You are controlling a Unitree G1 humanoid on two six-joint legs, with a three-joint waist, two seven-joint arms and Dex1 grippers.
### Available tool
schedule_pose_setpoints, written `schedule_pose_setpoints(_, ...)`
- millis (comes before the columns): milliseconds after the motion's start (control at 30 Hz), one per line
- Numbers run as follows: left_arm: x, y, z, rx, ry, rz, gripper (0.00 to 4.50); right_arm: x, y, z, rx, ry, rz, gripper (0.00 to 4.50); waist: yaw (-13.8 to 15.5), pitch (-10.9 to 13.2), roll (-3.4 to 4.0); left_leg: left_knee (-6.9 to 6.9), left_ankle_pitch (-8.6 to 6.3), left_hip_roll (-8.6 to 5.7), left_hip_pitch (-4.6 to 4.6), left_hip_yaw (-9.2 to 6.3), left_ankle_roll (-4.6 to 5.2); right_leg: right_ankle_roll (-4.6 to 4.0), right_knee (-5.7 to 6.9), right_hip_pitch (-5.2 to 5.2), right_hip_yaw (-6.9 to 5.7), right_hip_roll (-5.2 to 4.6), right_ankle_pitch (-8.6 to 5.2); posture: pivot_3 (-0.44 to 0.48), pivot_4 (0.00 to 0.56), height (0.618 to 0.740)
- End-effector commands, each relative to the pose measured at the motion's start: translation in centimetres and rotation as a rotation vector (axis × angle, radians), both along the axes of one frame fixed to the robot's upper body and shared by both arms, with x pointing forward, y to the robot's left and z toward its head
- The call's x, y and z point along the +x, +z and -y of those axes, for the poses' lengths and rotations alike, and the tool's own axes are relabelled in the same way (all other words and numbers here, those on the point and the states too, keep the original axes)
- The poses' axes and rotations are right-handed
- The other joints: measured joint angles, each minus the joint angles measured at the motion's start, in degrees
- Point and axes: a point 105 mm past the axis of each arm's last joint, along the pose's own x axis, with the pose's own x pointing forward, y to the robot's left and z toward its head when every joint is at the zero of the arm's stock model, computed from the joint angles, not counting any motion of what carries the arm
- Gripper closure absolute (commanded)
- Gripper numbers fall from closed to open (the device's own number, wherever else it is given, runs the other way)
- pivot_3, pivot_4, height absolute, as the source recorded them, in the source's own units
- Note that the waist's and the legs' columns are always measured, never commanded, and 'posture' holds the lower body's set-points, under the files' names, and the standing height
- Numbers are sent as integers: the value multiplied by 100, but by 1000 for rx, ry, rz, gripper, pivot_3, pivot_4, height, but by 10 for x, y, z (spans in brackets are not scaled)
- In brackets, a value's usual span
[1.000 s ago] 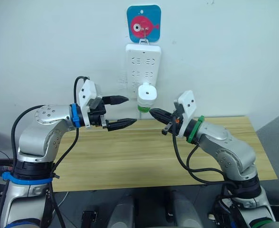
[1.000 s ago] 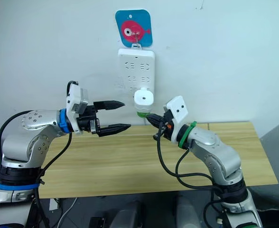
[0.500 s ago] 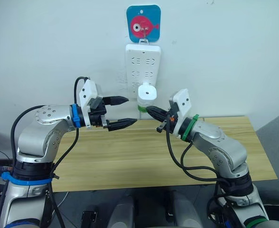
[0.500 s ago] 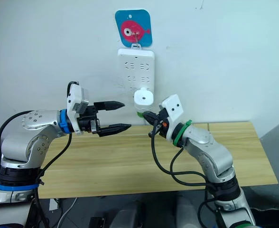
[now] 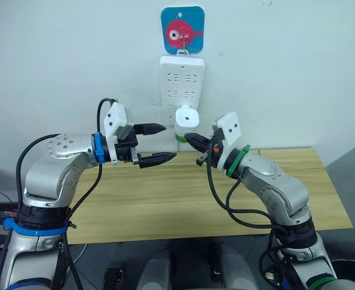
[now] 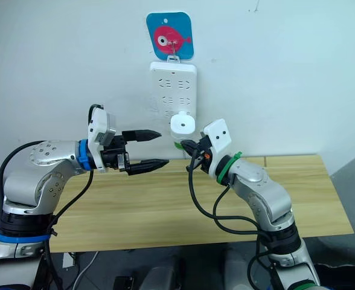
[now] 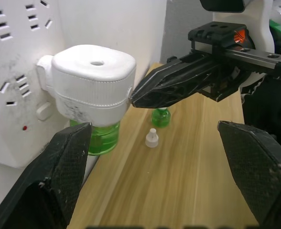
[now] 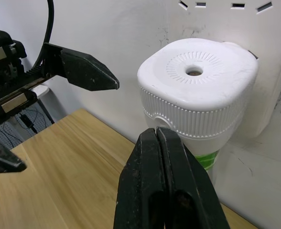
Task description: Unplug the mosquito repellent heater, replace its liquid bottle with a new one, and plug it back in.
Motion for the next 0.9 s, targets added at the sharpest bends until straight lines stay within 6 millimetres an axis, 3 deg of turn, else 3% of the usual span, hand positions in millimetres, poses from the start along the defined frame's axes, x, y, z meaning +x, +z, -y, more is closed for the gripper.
schedule_pose_setpoints(33,-3,10,2,-12,-21,44,0,10,24,14,83,-92,51,4469,-1,0,0,0,1,0,0,0,-2,0,2,0,1,0,0,30,206,740)
schedule_pose_setpoints(333,-4,7,2,-11,-25,37,0,4,24,19,124,-88,15,4469,6,0,0,2,10,1,4,-6,-17,-1,14,2,-1,1,1,27,199,740)
schedule_pose_setpoints(533,-1,6,-4,2,-5,44,0,-32,16,5,10,156,27,4469,-1,0,0,-1,9,-2,3,-5,-15,-1,7,2,-2,3,1,30,191,740)
schedule_pose_setpoints(767,2,2,-25,-3,97,31,0,-44,25,43,-55,189,35,4469,7,-1,-1,-7,8,3,0,-4,-14,-1,0,-2,0,-1,1,32,181,740)
schedule_pose_setpoints(900,2,8,-43,41,180,25,0,-43,44,75,-94,170,70,3570,18,-2,-2,-4,8,4,1,-5,-14,-1,2,2,-1,0,1,37,173,740)
